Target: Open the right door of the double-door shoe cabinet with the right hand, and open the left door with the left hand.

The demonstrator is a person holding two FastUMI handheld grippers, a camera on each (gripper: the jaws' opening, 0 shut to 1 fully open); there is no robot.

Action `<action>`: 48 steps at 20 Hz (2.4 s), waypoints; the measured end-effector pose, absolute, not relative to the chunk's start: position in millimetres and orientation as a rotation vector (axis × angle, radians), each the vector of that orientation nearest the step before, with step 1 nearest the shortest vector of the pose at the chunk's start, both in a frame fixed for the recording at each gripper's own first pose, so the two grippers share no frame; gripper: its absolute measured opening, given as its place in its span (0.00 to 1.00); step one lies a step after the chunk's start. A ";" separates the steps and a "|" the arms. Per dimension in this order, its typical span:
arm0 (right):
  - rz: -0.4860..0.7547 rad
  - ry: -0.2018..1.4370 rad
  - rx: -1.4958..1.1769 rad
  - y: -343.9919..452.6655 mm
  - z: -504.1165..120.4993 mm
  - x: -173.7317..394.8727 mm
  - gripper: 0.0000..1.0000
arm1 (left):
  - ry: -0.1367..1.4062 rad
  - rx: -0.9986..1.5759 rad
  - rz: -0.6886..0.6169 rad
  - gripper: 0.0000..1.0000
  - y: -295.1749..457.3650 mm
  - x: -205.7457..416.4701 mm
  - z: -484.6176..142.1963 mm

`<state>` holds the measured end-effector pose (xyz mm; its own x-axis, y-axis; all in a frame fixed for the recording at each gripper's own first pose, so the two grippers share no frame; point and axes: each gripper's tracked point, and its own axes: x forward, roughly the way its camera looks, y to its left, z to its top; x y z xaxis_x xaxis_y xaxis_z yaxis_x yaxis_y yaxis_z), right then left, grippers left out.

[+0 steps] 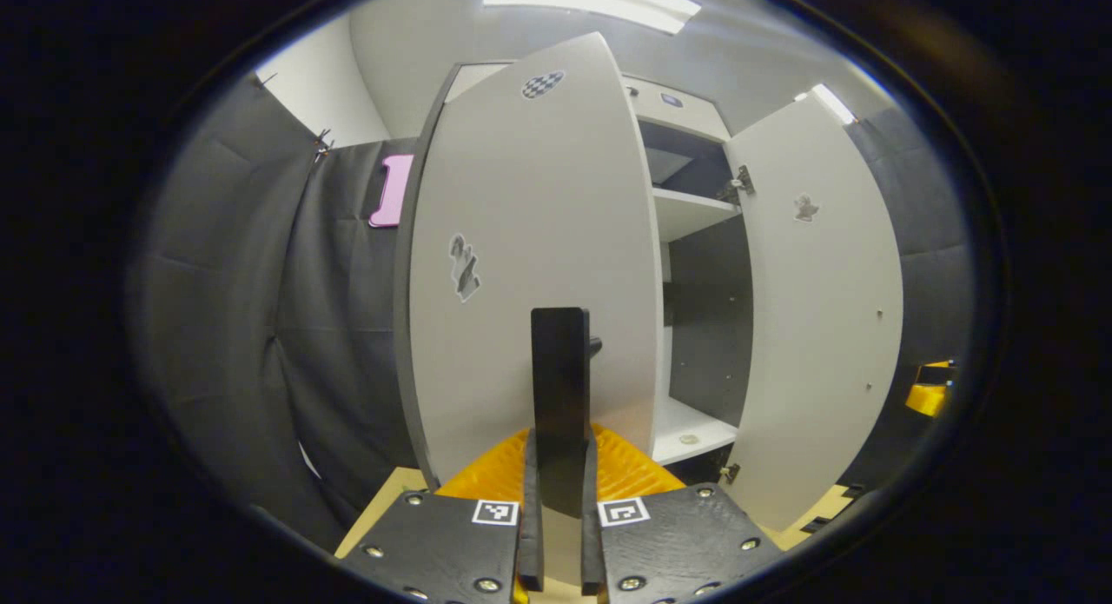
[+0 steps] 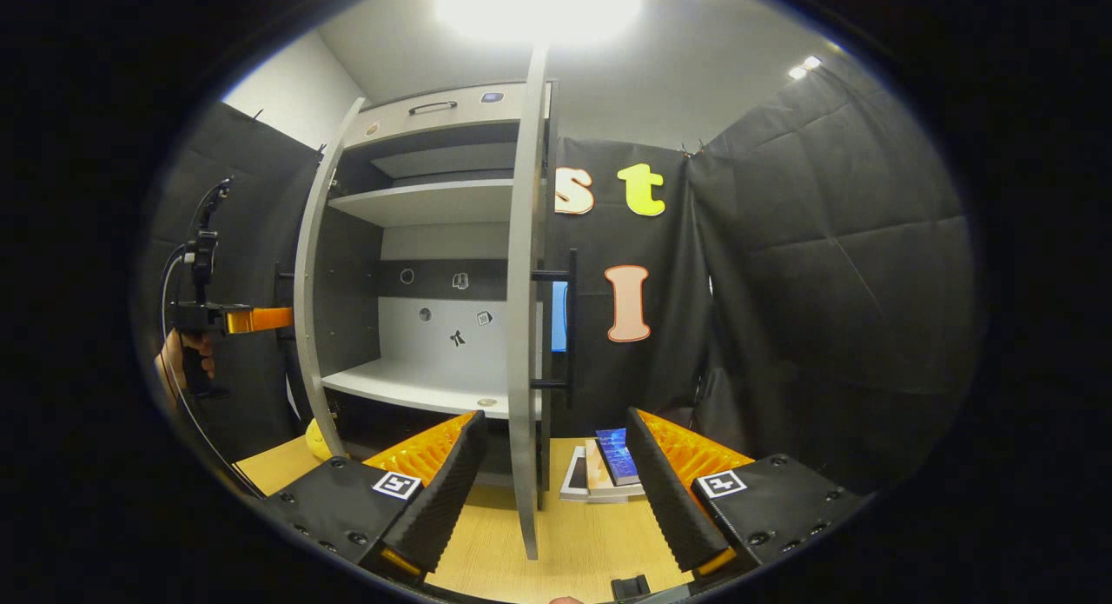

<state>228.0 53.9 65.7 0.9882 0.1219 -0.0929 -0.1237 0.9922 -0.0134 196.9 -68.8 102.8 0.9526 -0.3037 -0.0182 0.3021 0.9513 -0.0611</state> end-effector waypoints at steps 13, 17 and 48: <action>0.170 0.105 -0.018 72.6 64.3 226.8 0.99 | 0.025 -0.054 -0.279 0.10 -11.5 172.3 97.2; 0.193 0.108 -0.024 81.4 63.3 228.6 1.00 | 0.015 -0.047 -0.232 0.11 17.2 169.2 96.8; 0.222 0.039 -0.055 115.4 67.7 220.5 0.99 | -0.020 0.024 -0.107 0.02 21.2 74.7 52.6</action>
<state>220.5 115.4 67.7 0.9747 0.2190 -0.0444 -0.2212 0.9739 -0.0507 74.7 21.2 52.6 0.9941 -0.1066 0.0188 0.1061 0.9940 0.0250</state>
